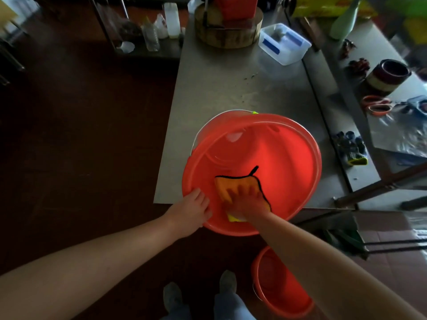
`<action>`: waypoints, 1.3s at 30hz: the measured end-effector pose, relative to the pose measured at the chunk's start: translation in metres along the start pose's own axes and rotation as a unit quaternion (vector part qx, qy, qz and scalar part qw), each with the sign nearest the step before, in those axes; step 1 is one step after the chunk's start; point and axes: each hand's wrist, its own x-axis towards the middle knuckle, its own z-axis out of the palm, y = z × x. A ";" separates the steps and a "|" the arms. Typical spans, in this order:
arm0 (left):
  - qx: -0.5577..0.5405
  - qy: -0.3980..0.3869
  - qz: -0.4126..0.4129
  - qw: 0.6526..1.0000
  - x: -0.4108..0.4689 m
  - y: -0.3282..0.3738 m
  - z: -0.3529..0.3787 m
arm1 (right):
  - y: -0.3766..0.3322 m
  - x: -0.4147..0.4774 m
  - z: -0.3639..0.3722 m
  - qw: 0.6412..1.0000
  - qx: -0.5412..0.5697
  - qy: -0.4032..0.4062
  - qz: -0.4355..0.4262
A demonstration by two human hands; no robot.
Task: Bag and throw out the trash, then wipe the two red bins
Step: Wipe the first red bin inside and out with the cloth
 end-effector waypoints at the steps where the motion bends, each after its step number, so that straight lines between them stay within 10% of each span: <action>1: 0.005 -0.004 0.002 1.000 0.000 0.001 0.000 | -0.010 -0.001 0.005 0.999 0.030 -0.013 -0.014; 15: -0.004 0.005 -0.014 1.000 -0.012 0.006 0.007 | 0.049 -0.016 -0.012 0.976 -0.211 0.035 0.048; 27: -0.005 0.021 -0.015 1.000 -0.015 0.004 0.007 | -0.024 -0.060 0.029 0.996 0.082 0.007 -0.025; 39: -0.044 0.036 -0.021 0.998 -0.015 -0.012 0.014 | 0.015 -0.059 -0.019 0.982 -0.159 0.053 0.087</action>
